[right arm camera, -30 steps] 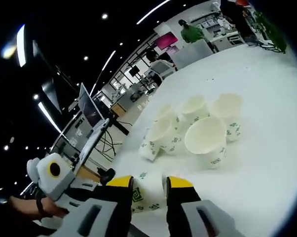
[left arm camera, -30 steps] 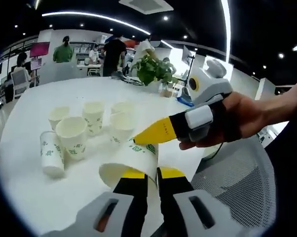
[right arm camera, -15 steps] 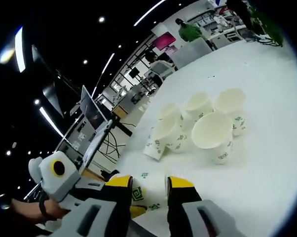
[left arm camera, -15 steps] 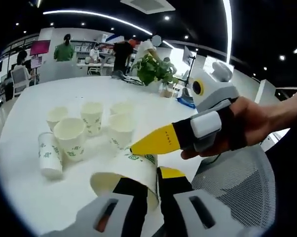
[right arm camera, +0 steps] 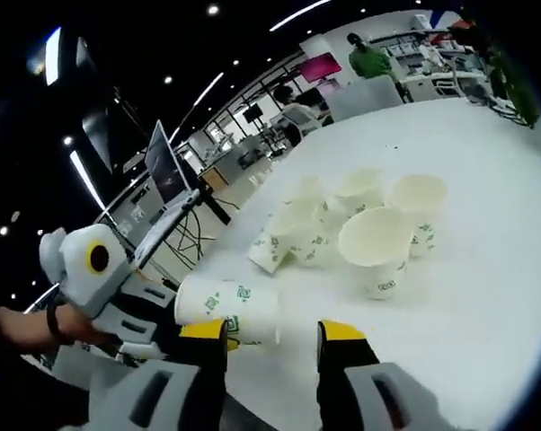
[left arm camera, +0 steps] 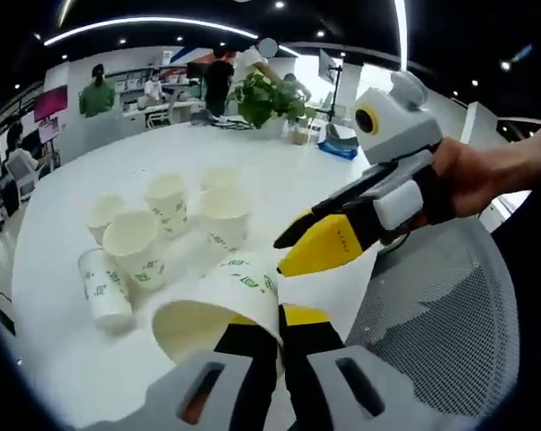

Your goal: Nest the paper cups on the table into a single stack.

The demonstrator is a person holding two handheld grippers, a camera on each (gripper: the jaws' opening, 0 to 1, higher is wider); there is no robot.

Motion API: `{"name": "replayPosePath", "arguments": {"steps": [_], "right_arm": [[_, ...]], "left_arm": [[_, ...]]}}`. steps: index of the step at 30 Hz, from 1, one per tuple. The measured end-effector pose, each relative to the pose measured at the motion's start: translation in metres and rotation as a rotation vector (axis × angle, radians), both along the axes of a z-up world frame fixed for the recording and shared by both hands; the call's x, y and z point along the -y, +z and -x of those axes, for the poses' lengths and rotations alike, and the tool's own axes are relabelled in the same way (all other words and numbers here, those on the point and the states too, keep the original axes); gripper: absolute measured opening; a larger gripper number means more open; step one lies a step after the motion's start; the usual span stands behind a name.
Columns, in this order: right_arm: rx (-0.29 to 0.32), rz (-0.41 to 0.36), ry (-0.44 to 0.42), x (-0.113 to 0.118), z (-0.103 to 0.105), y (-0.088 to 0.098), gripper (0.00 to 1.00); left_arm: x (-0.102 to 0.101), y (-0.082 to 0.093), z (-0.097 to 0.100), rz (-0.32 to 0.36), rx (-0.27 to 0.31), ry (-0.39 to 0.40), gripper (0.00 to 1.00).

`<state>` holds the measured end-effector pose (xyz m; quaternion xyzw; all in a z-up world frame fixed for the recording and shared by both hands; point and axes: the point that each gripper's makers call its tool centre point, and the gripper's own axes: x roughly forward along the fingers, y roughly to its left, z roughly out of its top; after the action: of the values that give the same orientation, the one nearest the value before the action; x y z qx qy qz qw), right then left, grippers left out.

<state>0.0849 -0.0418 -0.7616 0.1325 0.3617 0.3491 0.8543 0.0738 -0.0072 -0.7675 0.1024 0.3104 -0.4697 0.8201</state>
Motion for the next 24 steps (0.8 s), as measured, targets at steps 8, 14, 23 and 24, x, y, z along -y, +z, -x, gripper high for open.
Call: {"name": "replayPosePath", "arguments": {"steps": [8,14,23,24], "right_arm": [[0.048,0.151,0.079,0.012,0.009,-0.008,0.62],[0.073,0.23,0.117,0.019,0.012,-0.013,0.7],[0.063,0.247,0.116,0.026,0.024,-0.018,0.7],[0.064,0.253,0.118,0.027,0.024,-0.018,0.7]], "left_arm": [[0.0,0.003,-0.011,-0.106,0.042,-0.083,0.0],[-0.009,-0.009,-0.017,-0.256,0.068,-0.204,0.0],[-0.022,-0.025,-0.03,-0.469,0.092,-0.349,0.0],[-0.023,-0.027,-0.033,-0.482,0.092,-0.362,0.0]]}}
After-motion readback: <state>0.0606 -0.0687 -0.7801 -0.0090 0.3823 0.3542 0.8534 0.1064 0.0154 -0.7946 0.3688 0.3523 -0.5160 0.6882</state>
